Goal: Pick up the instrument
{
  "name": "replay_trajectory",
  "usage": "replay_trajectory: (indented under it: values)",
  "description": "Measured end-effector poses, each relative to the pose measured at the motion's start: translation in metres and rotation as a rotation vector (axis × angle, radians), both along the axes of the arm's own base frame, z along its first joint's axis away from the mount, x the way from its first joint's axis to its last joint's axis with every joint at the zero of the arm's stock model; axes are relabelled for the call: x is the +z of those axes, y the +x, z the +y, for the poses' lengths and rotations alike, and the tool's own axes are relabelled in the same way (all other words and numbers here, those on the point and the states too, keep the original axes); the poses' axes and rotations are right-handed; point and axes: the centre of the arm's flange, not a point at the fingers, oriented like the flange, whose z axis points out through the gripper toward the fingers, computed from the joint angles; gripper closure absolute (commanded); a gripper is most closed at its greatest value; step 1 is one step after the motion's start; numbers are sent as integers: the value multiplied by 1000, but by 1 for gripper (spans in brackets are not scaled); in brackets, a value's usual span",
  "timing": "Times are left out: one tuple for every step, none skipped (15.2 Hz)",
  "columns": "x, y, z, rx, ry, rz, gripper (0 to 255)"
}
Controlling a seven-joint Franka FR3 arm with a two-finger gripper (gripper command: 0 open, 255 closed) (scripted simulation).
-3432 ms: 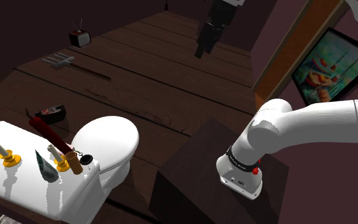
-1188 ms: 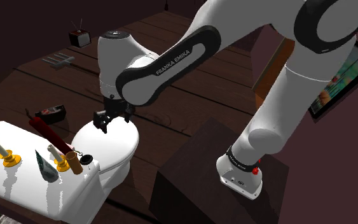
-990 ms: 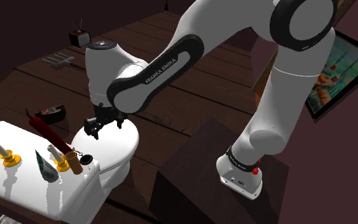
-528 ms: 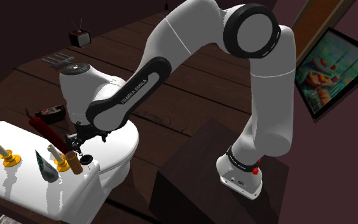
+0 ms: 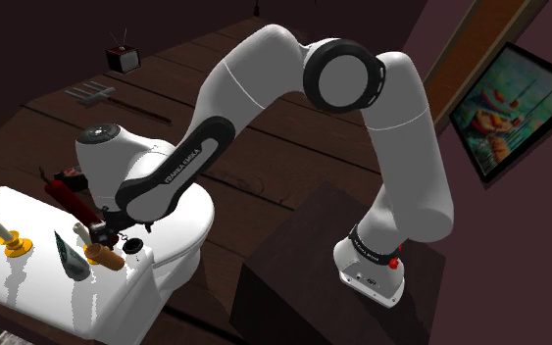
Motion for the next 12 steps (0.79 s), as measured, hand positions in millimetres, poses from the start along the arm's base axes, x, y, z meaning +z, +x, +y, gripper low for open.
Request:
replay_trajectory:
  values:
    - [-6,0,1,0,0,0,0]
    - [-11,-1,1,0,0,0,0]
    - [-18,0,1,0,0,0,0]
    - [-21,0,0,0,0,0,0]
    - [-23,0,1,0,0,0,255]
    - [-24,0,1,0,0,0,255]
    - [-25,0,1,0,0,0,255]
    - [-25,0,1,0,0,0,255]
    - [-25,0,1,0,0,0,255]
    - [-25,0,1,0,0,0,255]
    - [-25,0,1,0,0,0,255]
    - [-25,0,1,0,0,0,255]
